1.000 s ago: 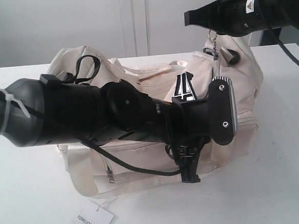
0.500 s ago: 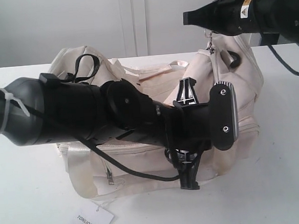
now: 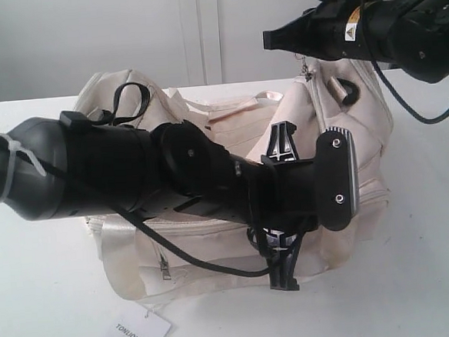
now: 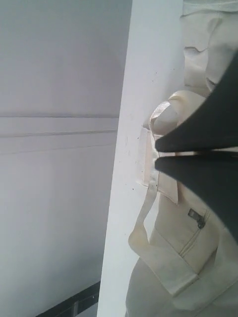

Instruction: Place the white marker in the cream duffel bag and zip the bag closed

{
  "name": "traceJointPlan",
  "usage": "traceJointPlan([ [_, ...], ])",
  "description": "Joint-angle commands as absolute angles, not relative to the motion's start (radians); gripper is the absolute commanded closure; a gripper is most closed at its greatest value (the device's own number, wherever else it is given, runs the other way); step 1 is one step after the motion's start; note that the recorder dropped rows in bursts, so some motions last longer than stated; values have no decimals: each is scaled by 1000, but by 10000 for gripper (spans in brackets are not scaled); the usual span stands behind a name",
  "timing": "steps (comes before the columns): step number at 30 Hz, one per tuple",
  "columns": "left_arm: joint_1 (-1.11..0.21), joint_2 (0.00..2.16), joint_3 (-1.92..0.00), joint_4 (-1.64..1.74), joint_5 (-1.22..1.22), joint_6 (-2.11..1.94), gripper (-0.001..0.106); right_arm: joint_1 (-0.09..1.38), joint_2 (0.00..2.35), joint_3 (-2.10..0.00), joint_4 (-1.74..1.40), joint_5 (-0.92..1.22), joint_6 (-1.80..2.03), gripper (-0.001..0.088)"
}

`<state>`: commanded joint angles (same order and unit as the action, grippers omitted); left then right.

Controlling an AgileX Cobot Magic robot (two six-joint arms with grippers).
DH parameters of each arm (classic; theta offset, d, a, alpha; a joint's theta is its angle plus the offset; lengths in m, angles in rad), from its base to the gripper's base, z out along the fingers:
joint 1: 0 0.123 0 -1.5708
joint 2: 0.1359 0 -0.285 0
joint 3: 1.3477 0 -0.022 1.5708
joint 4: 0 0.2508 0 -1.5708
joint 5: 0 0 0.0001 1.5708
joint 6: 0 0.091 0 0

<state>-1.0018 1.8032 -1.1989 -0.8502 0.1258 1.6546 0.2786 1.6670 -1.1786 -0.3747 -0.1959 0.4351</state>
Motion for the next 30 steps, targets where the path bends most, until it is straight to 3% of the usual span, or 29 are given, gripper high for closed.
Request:
traceJointPlan([
  [20,-1000,1803,-1199,-851,122,1655,1053,305,1667,-1179,-375,-96,695,868],
  [30,-1000,1803,-1199,-851,124,1655,1053,318,1649,-1179,-360,63,740,868],
])
